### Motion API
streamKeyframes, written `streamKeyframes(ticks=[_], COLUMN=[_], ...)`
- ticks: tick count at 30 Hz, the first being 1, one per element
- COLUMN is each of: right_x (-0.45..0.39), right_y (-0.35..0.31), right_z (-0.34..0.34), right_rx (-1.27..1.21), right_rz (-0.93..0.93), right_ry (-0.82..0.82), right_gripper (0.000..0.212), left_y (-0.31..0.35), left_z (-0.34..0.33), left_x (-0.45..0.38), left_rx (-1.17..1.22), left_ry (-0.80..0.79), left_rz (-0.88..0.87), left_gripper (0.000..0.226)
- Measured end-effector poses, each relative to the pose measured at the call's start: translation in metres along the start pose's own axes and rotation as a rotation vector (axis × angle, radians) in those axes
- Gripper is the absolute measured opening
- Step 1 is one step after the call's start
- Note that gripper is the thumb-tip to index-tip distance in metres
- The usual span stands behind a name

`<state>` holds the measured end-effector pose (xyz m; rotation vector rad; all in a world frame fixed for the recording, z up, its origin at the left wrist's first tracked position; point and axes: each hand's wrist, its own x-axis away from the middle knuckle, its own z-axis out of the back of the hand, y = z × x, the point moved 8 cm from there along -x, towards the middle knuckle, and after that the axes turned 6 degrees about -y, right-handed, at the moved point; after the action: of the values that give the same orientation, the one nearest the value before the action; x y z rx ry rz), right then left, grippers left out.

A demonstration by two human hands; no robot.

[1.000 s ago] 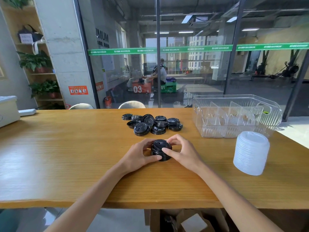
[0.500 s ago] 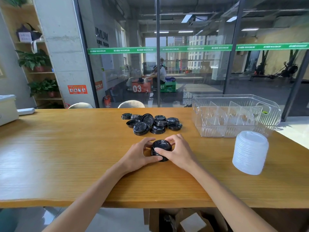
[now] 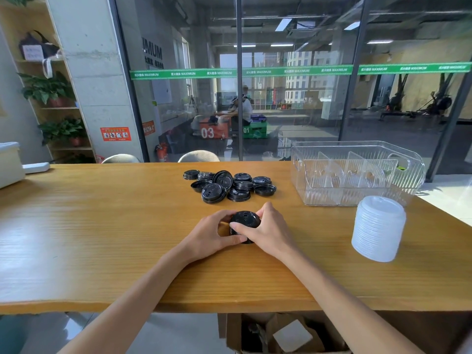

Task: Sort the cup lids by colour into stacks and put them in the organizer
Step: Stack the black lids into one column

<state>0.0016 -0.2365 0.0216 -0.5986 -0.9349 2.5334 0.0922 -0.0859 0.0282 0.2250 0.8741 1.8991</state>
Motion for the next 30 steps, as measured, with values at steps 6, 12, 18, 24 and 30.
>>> streamKeyframes(ticks=[6,12,18,24,30], right_x=[0.002,0.006,0.007,0.006,0.008], right_y=[0.008,0.015,0.019,0.018,0.017], right_z=[-0.001,0.007,0.014,0.013,0.011], right_rx=[0.012,-0.299,-0.252,-0.215,-0.176], right_rz=[-0.019,0.044,0.126,0.116,0.098], right_ry=[-0.043,-0.195,-0.204,-0.197,-0.194], right_gripper=[0.088,0.075,0.051,0.058,0.060], left_y=[0.000,0.001,0.006,0.004,-0.002], left_z=[0.001,0.005,0.008,0.005,0.002], left_x=[0.002,0.005,0.004,0.000,-0.003], left_rx=[0.029,0.131,0.140,0.064,0.065], left_ry=[-0.022,-0.063,-0.009,0.010,-0.006], left_rz=[-0.002,0.015,-0.007,-0.010,-0.018], left_gripper=[0.080,0.068,0.040,0.042,0.048])
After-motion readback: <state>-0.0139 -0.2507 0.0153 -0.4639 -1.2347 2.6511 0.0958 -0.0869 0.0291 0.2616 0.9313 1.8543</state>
